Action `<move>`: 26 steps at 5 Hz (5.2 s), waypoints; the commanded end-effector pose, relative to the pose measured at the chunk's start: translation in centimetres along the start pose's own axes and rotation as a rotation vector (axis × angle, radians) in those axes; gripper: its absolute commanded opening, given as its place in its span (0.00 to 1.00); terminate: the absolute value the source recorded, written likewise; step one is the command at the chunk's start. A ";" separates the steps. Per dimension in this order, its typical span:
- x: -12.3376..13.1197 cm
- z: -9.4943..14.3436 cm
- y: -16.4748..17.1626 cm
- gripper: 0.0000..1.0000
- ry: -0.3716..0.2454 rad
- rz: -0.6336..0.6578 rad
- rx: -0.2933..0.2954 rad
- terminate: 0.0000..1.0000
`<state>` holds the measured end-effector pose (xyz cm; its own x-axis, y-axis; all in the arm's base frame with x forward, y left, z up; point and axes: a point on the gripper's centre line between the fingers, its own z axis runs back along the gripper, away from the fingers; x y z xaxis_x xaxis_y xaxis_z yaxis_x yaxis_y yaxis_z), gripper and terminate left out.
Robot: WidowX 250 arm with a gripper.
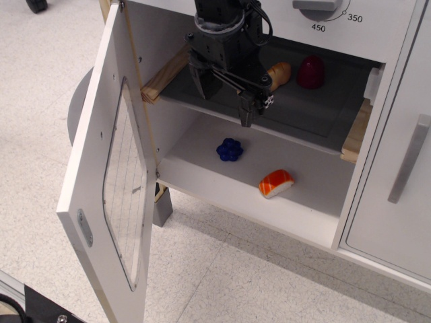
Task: Close oven
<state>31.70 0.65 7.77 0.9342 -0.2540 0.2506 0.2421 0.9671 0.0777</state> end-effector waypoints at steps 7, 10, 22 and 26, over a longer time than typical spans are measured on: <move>-9.1 8.6 9.0 1.00 0.047 0.415 0.142 0.00; -8.5 5.6 6.7 1.00 0.072 0.585 0.069 0.00; -5.5 5.8 -0.8 1.00 0.047 0.338 -0.061 0.00; -3.2 -1.2 -4.6 1.00 -0.026 0.173 -0.144 0.00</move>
<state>27.85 -3.07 4.43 0.9632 -0.0773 0.2574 0.1091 0.9878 -0.1114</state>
